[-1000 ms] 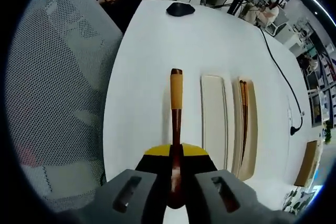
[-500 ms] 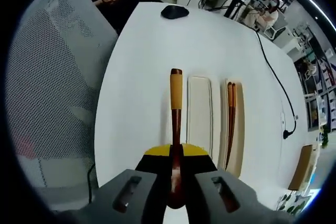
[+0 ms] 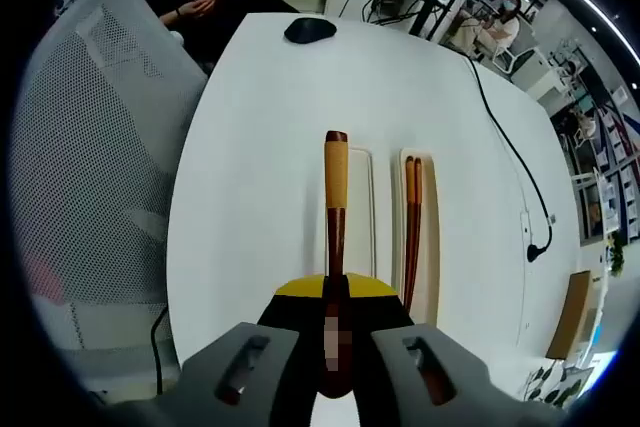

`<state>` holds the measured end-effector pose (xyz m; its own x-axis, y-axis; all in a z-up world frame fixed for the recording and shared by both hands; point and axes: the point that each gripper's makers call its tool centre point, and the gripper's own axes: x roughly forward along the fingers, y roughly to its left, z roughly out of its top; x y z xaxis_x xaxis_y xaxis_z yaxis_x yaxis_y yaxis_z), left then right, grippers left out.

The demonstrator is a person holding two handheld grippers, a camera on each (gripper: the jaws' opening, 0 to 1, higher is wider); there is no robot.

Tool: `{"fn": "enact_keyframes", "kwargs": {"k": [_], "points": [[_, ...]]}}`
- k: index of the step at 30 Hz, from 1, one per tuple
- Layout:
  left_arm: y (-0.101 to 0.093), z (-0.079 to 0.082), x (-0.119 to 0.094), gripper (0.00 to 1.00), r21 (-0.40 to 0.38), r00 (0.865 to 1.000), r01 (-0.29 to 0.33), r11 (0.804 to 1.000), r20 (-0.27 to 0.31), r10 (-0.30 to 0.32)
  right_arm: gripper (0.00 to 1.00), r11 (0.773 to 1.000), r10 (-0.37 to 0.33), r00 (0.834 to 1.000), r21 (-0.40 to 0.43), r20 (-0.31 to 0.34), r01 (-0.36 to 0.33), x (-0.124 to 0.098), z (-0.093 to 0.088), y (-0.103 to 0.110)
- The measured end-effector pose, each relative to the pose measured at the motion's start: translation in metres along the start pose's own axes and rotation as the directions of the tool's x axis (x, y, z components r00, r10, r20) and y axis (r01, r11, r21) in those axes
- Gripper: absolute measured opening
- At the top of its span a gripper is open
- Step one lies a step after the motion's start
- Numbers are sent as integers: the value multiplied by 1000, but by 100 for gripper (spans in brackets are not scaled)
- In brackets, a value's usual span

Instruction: Arrange the utensils inside the cutlery case until each visible utensil rests in its matching compartment.

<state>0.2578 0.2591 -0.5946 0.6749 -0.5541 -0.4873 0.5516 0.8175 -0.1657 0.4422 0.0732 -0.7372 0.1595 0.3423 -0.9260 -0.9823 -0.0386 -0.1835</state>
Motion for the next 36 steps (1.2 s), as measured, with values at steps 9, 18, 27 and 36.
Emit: {"fn": "enact_keyframes", "kwargs": {"k": [9, 18, 27, 36], "points": [[-1, -6, 3, 80, -6, 1000, 4, 1000, -23, -4, 1, 1000, 11, 1000, 6, -2, -11, 2, -3, -11], [4, -4, 5, 80, -12, 1000, -13, 1000, -29, 12, 1, 1000, 2, 1000, -5, 0, -2, -11, -1, -45], [4, 3, 10, 80, -7, 999, -16, 1000, -35, 16, 1, 1000, -1, 1000, 4, 16, 1, -15, 5, -71], [9, 0, 11, 80, -19, 998, -42, 999, -47, 41, 1, 1000, 17, 999, 8, 28, -17, -12, 7, -86]]}}
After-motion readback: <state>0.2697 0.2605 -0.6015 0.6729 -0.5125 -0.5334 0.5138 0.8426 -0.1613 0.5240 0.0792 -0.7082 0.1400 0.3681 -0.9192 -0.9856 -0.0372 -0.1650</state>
